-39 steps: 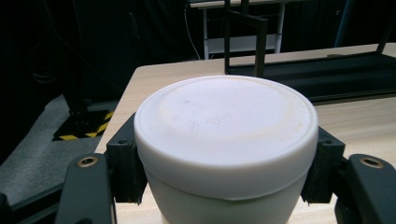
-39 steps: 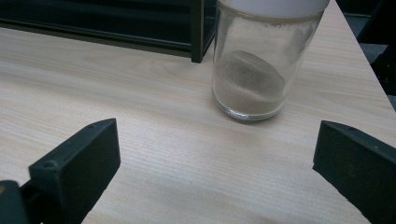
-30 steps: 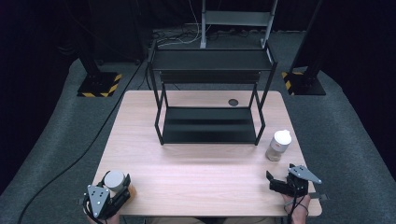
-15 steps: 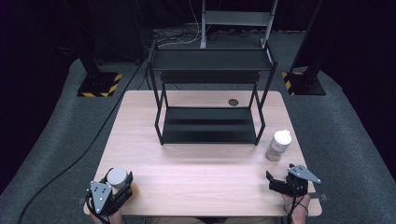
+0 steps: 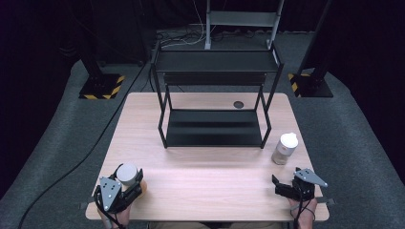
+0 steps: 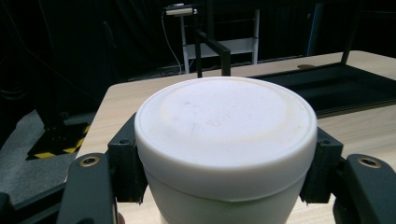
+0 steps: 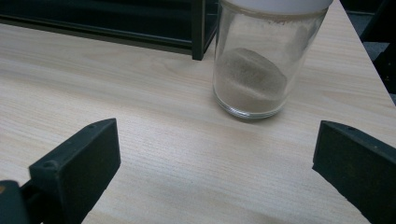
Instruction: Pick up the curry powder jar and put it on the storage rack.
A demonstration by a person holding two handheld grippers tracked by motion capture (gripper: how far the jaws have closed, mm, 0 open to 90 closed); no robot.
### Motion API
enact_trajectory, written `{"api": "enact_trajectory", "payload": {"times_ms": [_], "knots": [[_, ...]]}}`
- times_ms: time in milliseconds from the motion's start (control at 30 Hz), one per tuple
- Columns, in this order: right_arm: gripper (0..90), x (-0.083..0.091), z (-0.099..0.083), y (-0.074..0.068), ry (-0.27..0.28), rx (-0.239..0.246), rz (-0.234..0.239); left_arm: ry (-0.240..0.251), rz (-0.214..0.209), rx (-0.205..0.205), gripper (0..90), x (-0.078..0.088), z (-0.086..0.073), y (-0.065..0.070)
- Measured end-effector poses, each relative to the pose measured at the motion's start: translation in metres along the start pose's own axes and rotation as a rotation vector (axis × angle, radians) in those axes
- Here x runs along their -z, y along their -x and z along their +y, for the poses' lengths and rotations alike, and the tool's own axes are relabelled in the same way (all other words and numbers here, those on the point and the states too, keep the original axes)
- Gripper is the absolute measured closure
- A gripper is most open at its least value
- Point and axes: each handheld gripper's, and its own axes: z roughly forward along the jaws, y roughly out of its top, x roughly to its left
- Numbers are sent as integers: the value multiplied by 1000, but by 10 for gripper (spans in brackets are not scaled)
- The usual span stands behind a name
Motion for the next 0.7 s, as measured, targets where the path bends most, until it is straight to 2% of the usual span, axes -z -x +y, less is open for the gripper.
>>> {"api": "enact_trajectory", "payload": {"times_ms": [700], "knots": [[1,0,0,1,0,1,5,19,-56,-24,334,-18,22,6]]}}
